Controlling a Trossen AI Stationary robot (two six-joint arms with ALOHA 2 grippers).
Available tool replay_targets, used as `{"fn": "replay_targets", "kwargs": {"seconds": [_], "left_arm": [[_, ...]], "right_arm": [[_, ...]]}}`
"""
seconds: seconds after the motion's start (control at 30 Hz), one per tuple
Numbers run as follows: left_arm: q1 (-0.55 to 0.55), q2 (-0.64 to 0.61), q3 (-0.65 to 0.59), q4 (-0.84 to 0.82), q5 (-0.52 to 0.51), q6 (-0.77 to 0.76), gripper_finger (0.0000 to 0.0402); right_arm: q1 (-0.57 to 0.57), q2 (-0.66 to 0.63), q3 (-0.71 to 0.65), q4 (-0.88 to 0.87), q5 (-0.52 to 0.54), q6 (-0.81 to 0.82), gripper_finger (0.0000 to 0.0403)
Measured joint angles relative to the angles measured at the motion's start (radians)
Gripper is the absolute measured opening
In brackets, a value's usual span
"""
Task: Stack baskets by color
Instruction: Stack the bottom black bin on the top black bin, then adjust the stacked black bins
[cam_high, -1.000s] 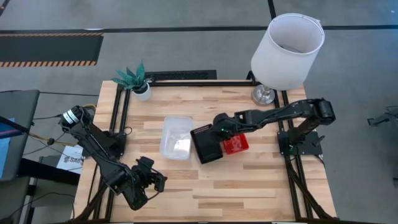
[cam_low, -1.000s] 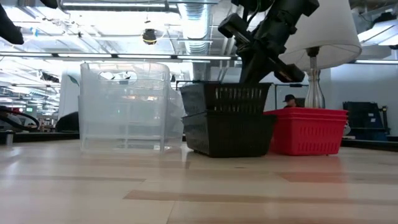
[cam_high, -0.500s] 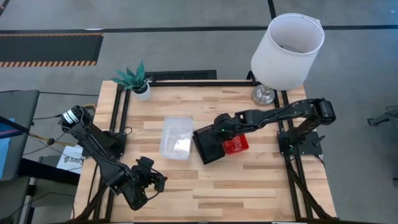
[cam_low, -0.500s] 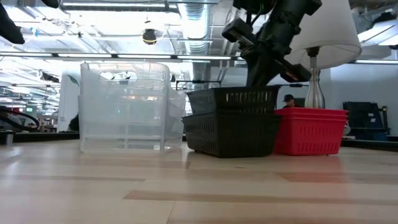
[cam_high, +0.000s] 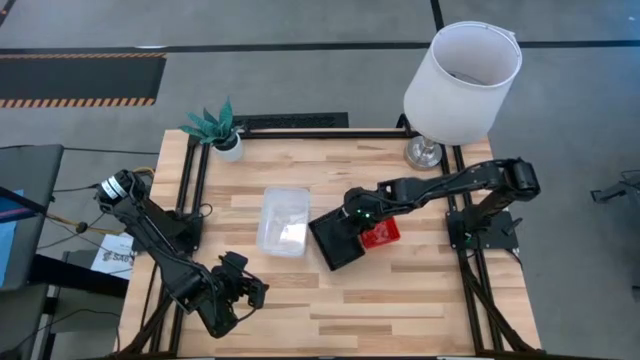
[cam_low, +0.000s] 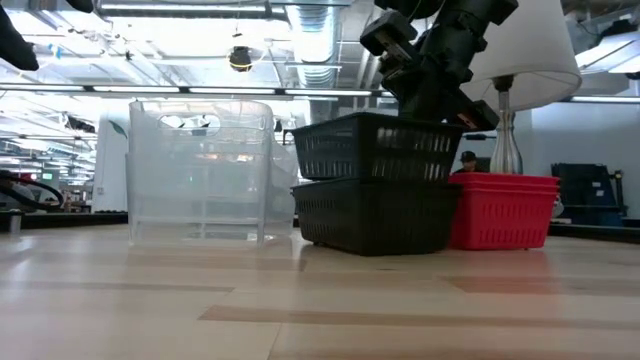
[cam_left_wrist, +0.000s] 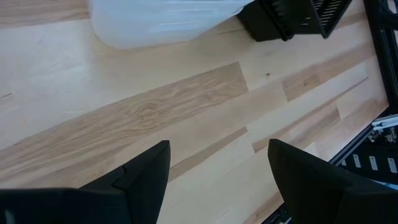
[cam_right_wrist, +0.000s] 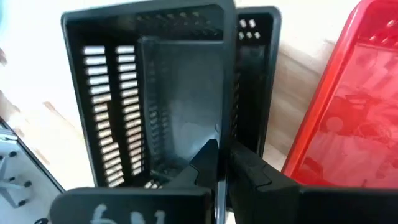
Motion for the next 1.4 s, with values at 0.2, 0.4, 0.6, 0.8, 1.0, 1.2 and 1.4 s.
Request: {"fn": "replay_targets", "kwargs": {"seconds": [0.2,0.4,0.6,0.8,1.0,1.2,1.4], "left_arm": [[0.000,0.000,0.000,0.000,0.000,0.000,0.0258],[0.000,0.000,0.000,0.000,0.001,-0.006,0.0258],[0.000,0.000,0.000,0.004,0.001,-0.008,0.0258],[0.000,0.000,0.000,0.007,0.002,-0.015,0.0258],[0.000,0.000,0.000,0.008,0.002,-0.017,0.0258],[0.000,0.000,0.000,0.008,0.002,-0.024,0.0258],[0.000,0.000,0.000,0.007,0.002,-0.031,0.0258]], "right_arm": [[-0.004,0.000,0.000,0.000,-0.004,-0.027,0.0045],[-0.004,0.045,0.000,0.003,-0.069,-0.050,0.0061],[-0.013,0.108,0.006,0.006,-0.119,-0.081,0.0078],[-0.026,0.102,0.011,0.006,-0.104,-0.061,0.0103],[-0.038,0.097,0.011,0.012,-0.060,-0.027,0.0124],[-0.027,0.095,0.060,0.005,-0.015,-0.162,0.0126],[-0.012,0.121,0.122,0.006,0.012,-0.315,0.0091]]}}
